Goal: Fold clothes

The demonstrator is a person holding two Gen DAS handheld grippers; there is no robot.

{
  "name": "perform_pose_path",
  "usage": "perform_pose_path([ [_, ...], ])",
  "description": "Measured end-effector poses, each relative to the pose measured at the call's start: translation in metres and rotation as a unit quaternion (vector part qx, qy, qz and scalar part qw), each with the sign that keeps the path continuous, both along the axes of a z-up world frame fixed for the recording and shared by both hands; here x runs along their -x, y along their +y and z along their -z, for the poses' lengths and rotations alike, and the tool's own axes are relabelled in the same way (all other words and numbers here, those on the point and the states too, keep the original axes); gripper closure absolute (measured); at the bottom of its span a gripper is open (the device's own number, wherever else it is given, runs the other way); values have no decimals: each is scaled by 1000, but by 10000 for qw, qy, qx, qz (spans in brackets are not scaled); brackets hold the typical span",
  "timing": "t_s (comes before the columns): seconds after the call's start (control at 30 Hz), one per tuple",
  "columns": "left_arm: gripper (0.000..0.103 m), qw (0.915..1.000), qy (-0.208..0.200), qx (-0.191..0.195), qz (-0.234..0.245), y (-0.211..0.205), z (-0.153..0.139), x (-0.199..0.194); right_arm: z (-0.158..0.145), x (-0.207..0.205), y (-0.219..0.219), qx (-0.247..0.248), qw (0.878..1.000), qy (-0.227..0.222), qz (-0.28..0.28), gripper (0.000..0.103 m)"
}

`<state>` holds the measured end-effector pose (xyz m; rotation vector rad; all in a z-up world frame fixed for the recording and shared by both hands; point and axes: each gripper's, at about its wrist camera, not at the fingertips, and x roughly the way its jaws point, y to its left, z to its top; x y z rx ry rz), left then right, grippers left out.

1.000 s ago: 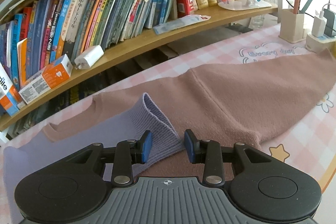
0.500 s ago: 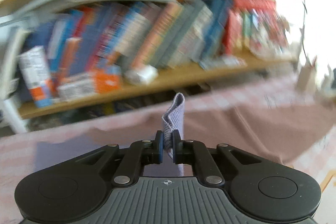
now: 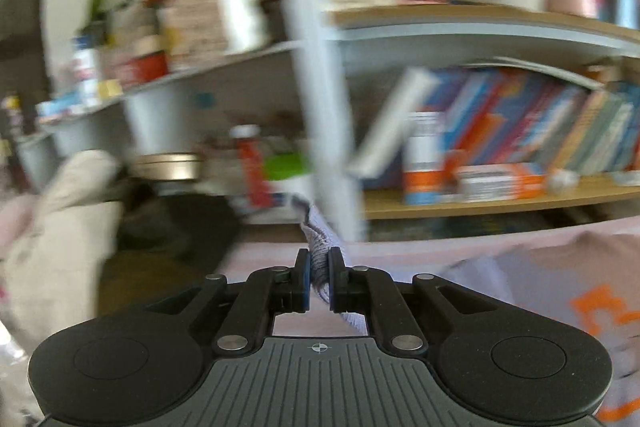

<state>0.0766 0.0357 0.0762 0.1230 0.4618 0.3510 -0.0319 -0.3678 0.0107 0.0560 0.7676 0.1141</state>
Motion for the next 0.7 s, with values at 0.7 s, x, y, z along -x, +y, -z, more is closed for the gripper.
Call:
perform_pose_path([
  [0.7,72,9923,665,847,-619,99,62,73,-5,33,60,428,9988,94,216,53],
])
